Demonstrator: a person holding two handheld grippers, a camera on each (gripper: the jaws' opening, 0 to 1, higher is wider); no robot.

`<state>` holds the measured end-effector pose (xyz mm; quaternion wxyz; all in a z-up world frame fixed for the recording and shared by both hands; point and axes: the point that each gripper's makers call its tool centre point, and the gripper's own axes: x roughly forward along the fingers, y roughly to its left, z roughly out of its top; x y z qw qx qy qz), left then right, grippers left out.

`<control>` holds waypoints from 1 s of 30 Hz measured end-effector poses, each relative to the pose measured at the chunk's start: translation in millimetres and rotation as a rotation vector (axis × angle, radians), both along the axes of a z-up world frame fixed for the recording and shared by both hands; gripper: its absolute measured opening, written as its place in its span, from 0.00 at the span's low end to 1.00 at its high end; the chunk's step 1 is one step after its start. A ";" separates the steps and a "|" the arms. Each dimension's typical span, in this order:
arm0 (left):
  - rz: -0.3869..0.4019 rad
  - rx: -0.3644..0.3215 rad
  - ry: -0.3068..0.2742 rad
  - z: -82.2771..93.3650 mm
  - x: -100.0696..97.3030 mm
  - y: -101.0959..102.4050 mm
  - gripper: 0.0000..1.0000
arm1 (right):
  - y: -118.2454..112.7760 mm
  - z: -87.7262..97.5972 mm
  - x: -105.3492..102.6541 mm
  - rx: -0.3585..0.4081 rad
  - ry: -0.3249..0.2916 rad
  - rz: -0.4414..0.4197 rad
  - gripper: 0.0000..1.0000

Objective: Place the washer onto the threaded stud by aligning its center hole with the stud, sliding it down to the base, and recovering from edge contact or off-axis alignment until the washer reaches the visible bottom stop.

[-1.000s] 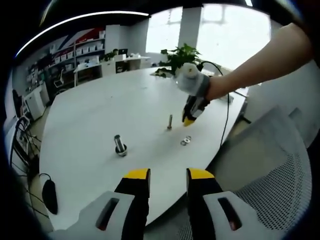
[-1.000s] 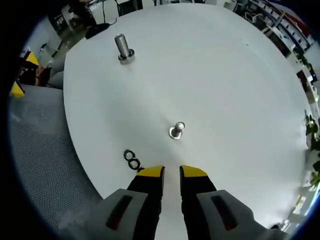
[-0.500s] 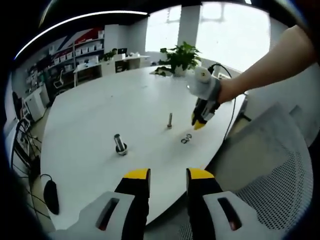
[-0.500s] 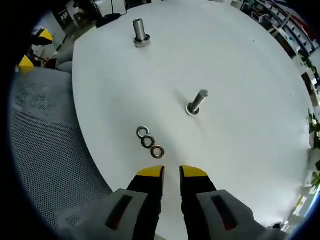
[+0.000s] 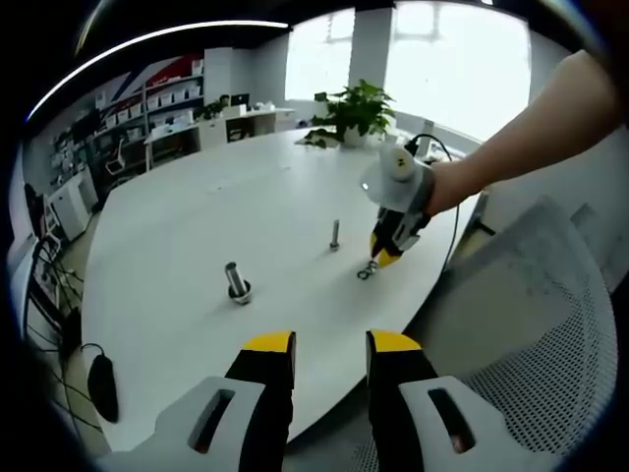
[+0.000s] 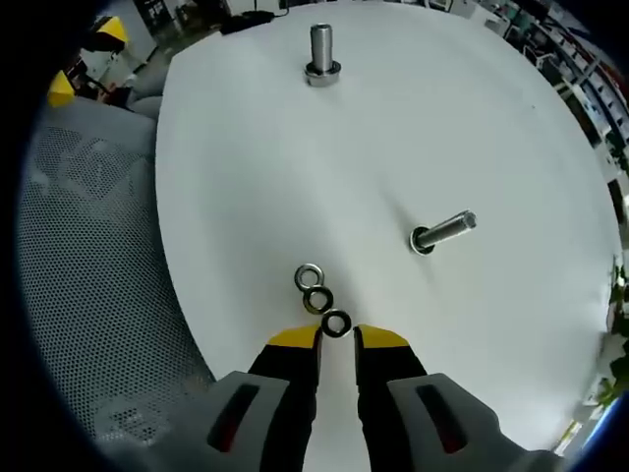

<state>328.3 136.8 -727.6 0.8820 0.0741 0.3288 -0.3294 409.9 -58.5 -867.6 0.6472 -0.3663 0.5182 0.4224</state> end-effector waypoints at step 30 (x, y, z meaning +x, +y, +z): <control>-0.003 0.009 0.006 -2.2 1.2 0.1 0.26 | 4.5 -2.3 0.5 -0.056 0.050 0.102 0.16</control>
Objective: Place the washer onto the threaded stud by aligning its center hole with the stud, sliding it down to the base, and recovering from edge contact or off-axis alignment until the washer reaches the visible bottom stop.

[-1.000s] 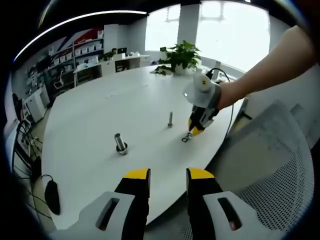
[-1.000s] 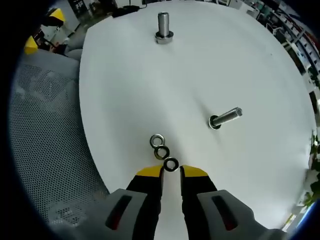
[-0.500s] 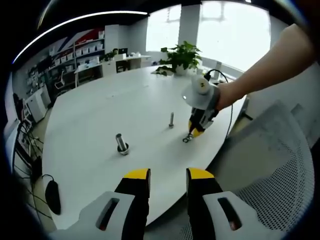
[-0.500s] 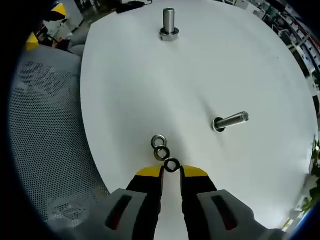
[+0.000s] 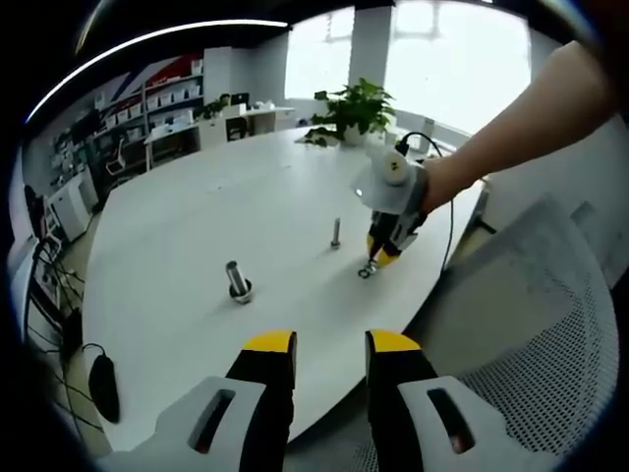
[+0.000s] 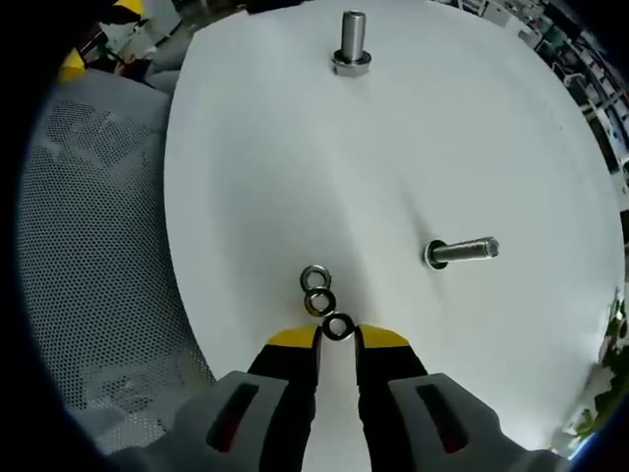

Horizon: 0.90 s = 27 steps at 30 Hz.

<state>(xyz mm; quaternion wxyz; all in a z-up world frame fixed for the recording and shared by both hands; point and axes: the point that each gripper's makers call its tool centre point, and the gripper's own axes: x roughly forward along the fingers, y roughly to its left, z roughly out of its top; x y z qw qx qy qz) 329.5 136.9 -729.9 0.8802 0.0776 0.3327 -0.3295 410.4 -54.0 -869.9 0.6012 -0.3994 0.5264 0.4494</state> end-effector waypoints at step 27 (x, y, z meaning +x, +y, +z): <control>0.005 0.000 0.013 -1.7 -1.1 1.1 0.26 | 0.5 -0.1 -1.6 0.007 0.011 -0.013 0.18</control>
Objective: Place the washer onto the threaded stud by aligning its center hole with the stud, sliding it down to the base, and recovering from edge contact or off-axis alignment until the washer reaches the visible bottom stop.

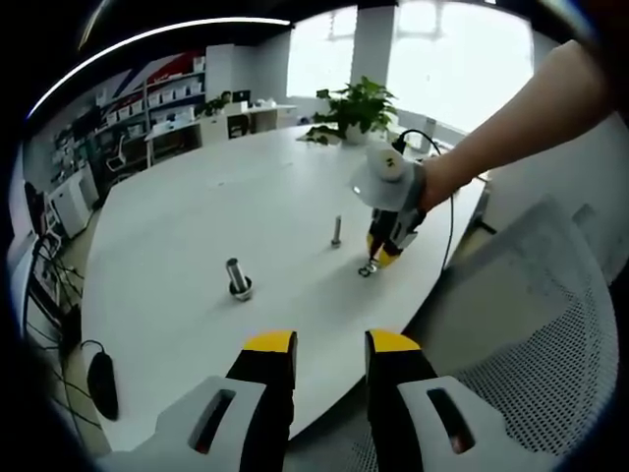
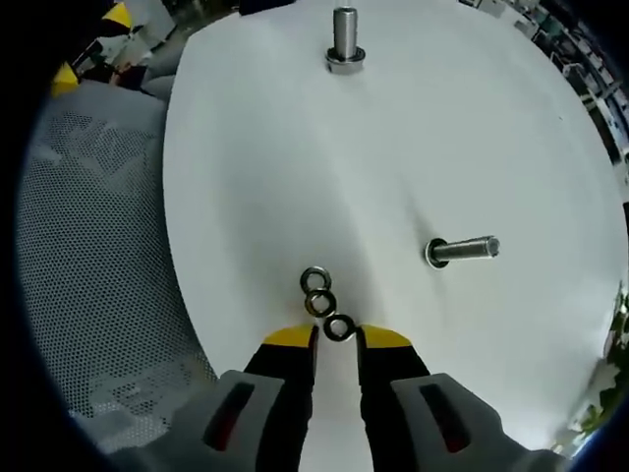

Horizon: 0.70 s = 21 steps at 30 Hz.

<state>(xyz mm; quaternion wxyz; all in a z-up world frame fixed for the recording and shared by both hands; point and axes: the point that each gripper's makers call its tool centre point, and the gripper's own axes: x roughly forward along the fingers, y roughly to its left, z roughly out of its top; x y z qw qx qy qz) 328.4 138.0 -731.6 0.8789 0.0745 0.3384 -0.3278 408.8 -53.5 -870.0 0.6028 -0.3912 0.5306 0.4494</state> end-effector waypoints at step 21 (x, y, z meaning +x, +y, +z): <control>0.000 0.007 -0.001 -0.4 -0.7 1.0 0.25 | 0.9 -0.7 2.0 -0.174 0.024 -0.018 0.15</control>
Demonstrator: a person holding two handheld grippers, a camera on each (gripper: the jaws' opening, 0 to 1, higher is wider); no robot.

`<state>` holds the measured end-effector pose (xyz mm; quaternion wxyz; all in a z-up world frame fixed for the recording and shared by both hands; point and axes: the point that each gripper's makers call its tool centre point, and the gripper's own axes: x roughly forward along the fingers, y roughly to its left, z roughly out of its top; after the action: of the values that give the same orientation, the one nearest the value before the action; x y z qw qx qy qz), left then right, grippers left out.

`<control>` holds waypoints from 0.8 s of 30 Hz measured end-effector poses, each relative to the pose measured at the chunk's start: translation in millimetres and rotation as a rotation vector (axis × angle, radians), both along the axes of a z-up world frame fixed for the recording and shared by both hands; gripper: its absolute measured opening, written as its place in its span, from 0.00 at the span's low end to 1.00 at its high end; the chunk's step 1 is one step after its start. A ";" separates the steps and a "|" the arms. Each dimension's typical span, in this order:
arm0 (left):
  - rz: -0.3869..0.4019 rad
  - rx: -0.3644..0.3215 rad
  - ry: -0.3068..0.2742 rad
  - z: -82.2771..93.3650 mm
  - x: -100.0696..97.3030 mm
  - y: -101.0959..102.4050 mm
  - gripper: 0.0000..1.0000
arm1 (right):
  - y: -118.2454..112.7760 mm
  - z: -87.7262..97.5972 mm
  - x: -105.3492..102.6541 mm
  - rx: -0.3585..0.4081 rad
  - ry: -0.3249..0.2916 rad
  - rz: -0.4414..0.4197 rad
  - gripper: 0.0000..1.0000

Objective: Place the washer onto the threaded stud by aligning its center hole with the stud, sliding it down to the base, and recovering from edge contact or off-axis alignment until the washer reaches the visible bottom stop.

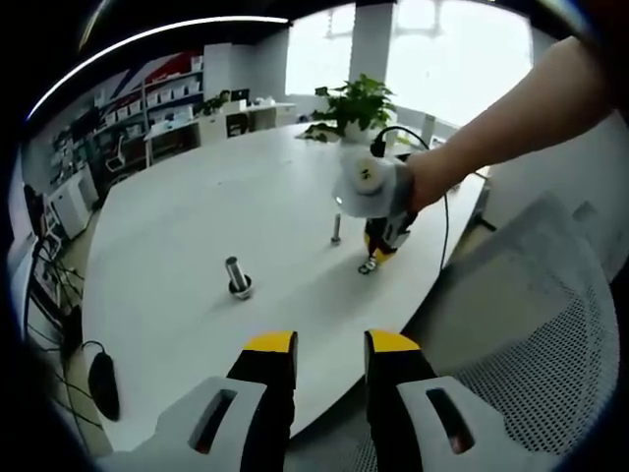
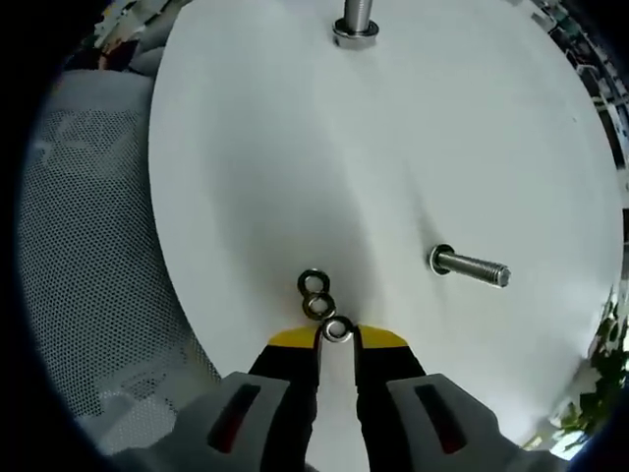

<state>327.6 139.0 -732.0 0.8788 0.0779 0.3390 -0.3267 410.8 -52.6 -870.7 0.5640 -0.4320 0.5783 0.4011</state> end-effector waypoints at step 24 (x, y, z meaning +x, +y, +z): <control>-0.010 -0.018 -0.001 1.4 0.4 -2.2 0.24 | -1.6 1.9 2.1 0.181 -0.066 -0.088 0.13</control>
<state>328.1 136.8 -730.6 0.8780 0.0717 0.3354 -0.3339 412.9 -54.2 -868.8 0.6368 -0.3664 0.5391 0.4119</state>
